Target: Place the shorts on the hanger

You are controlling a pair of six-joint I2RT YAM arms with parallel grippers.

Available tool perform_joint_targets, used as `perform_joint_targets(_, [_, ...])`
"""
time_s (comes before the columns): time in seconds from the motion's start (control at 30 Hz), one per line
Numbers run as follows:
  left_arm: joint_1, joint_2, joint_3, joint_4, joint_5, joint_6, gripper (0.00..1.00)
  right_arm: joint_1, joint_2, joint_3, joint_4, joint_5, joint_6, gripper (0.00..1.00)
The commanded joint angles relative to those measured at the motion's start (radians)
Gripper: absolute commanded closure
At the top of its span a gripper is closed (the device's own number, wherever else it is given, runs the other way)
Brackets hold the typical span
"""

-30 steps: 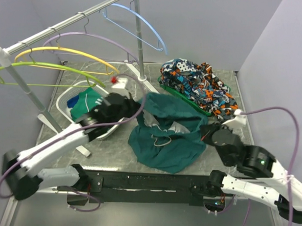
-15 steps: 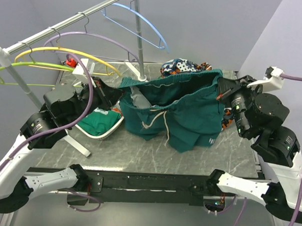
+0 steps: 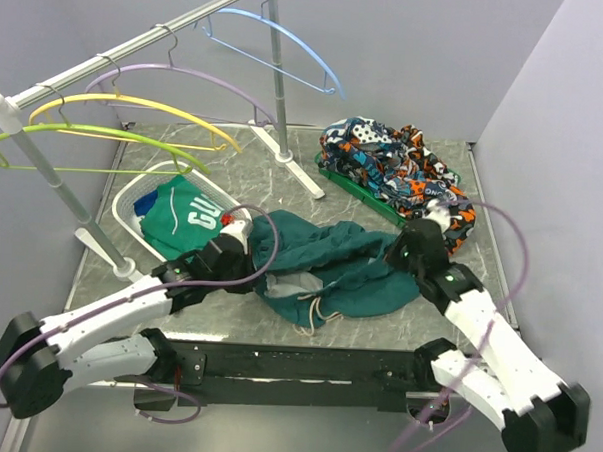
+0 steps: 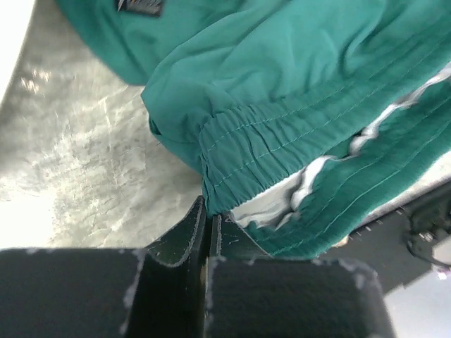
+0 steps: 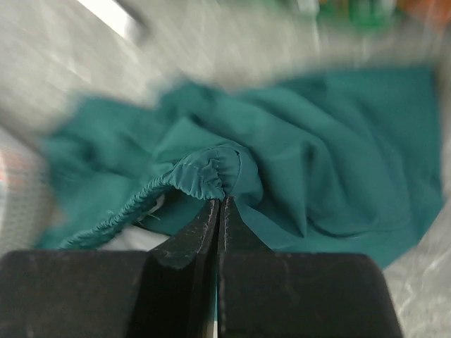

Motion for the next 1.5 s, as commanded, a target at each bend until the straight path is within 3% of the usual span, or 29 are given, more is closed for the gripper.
perform_joint_targets(0.0, [-0.001, 0.069, -0.033, 0.225, -0.032, -0.075, 0.99, -0.068, 0.065, -0.105, 0.185, -0.211, 0.043, 1.00])
perform_joint_targets(0.03, [0.001, 0.084, -0.031, 0.240, -0.036, -0.077, 0.99, -0.069, 0.082, -0.124, 0.187, -0.219, 0.043, 0.99])
perform_joint_targets(0.17, [0.001, 0.133, -0.021, 0.274, -0.033, -0.063, 0.93, -0.069, 0.049, -0.129, 0.158, -0.216, 0.029, 0.78])
perform_joint_targets(0.37, [-0.001, 0.179, 0.028, 0.254, -0.041, -0.028, 0.71, -0.062, -0.025, 0.020, 0.047, -0.239, -0.046, 0.51])
perform_joint_targets(0.43, [0.001, 0.169, 0.033, 0.245, -0.047, -0.023, 0.62, -0.048, -0.034, 0.098, 0.024, -0.247, -0.055, 0.36])
perform_joint_targets(0.5, [-0.001, 0.152, 0.038, 0.225, -0.052, -0.017, 0.45, -0.036, -0.024, 0.187, -0.014, -0.240, -0.077, 0.32])
perform_joint_targets(0.6, [-0.001, 0.133, 0.036, 0.210, -0.046, -0.003, 0.38, -0.023, 0.022, 0.297, -0.016, -0.262, -0.104, 0.20])
perform_joint_targets(0.77, [-0.001, 0.141, 0.061, 0.174, -0.039, 0.021, 0.36, -0.026, 0.203, 0.512, 0.145, -0.366, -0.254, 0.19])
perform_joint_targets(0.9, [-0.001, 0.146, 0.085, 0.147, -0.038, 0.038, 0.36, -0.045, 0.515, 0.886, 0.211, -0.426, -0.420, 0.21])
perform_joint_targets(1.03, [0.001, 0.143, 0.094, 0.125, -0.036, 0.049, 0.36, -0.062, 0.738, 1.144, 0.301, -0.530, -0.554, 0.21])
perform_joint_targets(1.2, [-0.001, 0.146, 0.107, 0.110, -0.026, 0.057, 0.36, -0.123, 1.018, 1.492, 0.279, -0.671, -0.640, 0.21])
perform_joint_targets(1.33, [0.001, 0.152, 0.128, 0.090, -0.019, 0.075, 0.36, -0.151, 1.119, 1.554, 0.386, -0.773, -0.628, 0.20])
perform_joint_targets(1.47, [-0.001, 0.167, 0.148, 0.081, -0.021, 0.098, 0.36, -0.154, 1.233, 1.670, 0.389, -0.835, -0.611, 0.18])
